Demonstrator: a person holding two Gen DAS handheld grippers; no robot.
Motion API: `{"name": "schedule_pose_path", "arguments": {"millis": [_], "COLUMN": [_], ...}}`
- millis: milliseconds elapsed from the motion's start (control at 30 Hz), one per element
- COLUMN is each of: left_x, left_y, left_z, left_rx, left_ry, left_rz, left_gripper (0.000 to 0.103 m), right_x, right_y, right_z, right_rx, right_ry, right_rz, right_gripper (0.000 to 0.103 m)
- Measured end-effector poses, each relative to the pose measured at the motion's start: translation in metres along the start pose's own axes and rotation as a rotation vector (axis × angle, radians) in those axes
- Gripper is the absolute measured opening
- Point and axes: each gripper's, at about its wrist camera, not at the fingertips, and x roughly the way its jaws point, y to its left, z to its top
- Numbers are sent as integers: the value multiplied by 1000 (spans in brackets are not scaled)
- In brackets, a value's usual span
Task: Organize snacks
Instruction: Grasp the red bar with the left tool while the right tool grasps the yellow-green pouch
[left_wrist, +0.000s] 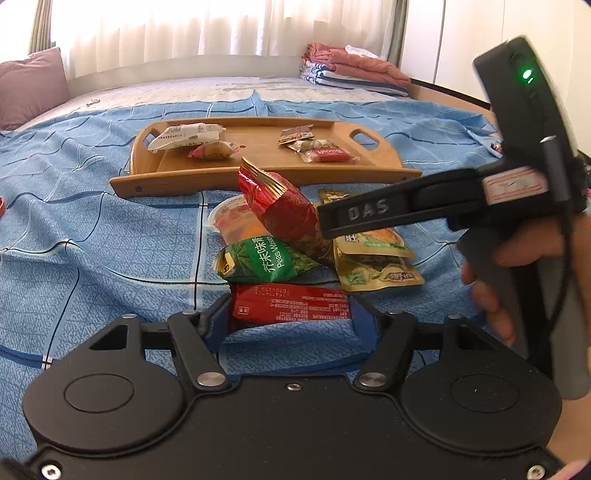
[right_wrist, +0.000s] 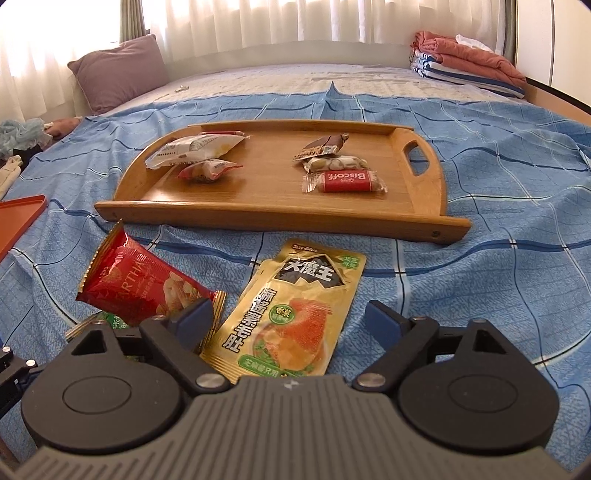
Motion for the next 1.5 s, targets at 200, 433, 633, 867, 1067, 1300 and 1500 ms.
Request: {"name": "schedule_pose_path", "arguments": {"millis": [200, 433, 633, 867, 1067, 1300, 1500], "left_x": [-5, -16, -23, -18, -14, -11, -25], "left_y": [5, 5, 7, 1, -1, -12, -11], "left_z": [2, 2, 4, -2, -9, -10, -5], "left_rx": [-22, -19, -25, -12, 23, 69, 68], "left_ry": [7, -7, -27, -9, -12, -3, -17], "left_rz": [-15, -16, -12, 22, 63, 48, -1], "left_gripper": [64, 64, 64, 68, 83, 64, 64], "right_x": [-5, -23, -40, -37, -26, -20, -29], "right_y": [2, -7, -18, -18, -21, -23, -21], "right_z": [-7, -13, -24, -27, -25, -25, -22], "right_rx": [-21, -19, 7, -42, 22, 90, 64], "right_ry": [-15, -30, -37, -88, -101, -120, -139], "right_rz": [-9, -24, -38, -132, -138, -126, -141], "right_gripper": [74, 68, 69, 80, 80, 68, 42]}}
